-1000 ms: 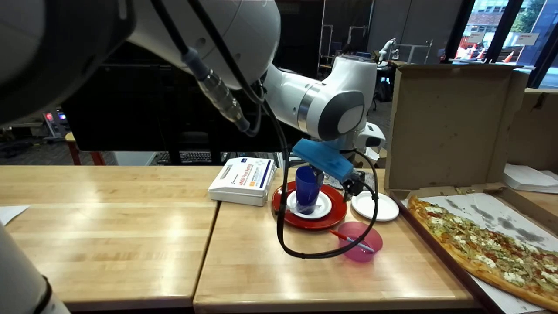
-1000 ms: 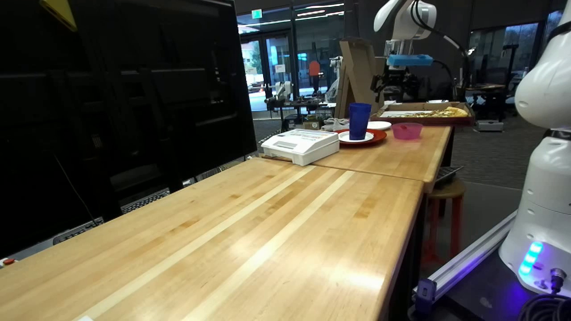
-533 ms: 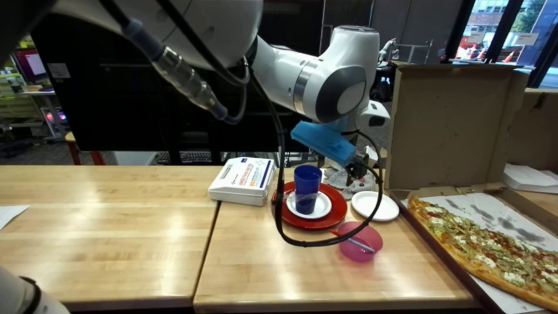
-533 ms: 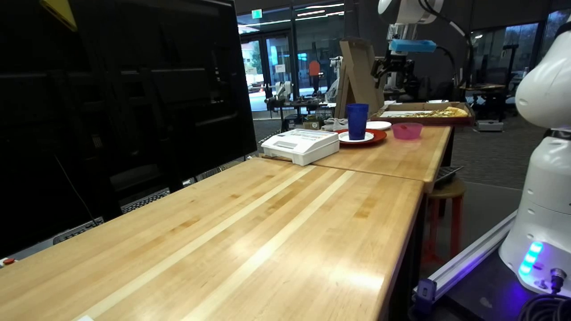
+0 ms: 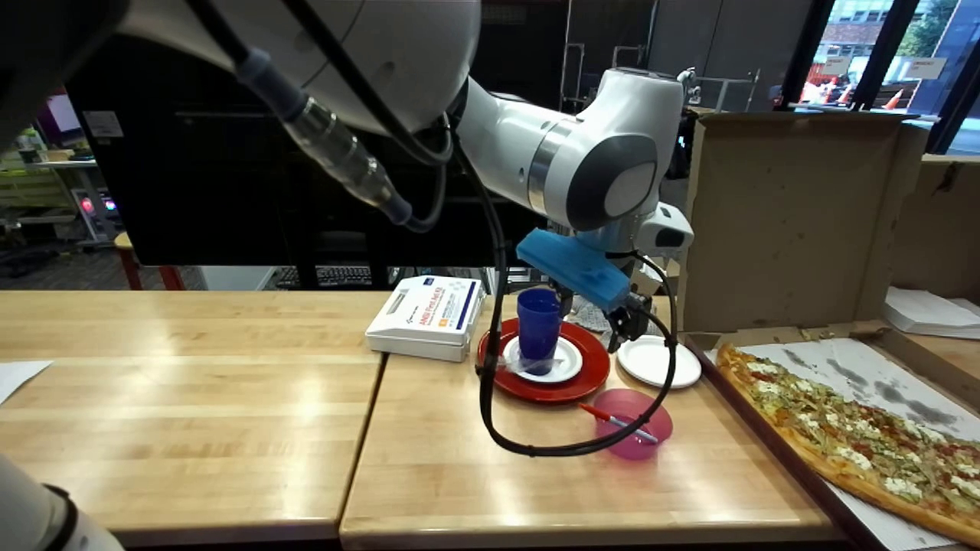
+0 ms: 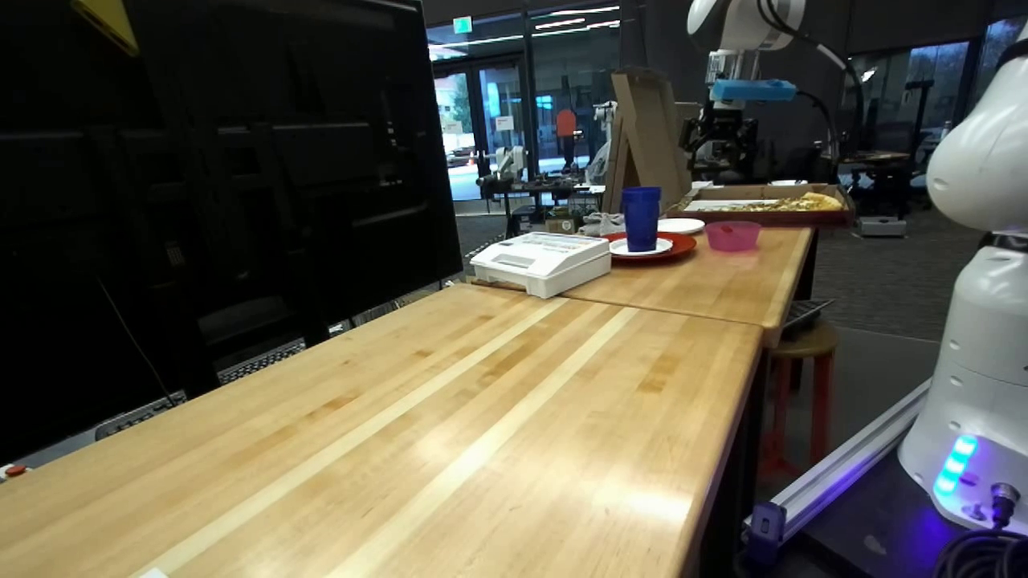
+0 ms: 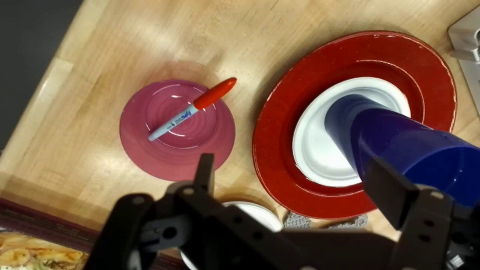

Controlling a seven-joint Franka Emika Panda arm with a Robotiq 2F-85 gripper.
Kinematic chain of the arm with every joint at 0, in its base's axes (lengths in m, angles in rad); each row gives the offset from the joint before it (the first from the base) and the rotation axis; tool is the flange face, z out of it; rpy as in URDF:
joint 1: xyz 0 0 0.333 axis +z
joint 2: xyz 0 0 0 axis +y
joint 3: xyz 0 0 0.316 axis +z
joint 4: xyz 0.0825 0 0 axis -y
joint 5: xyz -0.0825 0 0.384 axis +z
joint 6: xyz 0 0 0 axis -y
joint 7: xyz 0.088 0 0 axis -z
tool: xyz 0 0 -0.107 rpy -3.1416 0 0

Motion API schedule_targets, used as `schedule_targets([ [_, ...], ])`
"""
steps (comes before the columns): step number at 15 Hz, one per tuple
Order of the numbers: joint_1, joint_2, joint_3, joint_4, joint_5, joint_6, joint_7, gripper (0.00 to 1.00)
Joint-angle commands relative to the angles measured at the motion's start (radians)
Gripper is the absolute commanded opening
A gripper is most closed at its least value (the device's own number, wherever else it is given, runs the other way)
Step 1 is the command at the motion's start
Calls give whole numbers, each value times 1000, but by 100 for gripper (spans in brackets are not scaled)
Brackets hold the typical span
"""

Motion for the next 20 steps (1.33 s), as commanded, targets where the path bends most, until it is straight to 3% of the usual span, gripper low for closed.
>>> schedule_targets([
  [1, -14, 10, -10, 13, 20, -54, 33, 100],
  [20, -39, 130, -31, 94, 270, -178, 290, 100],
])
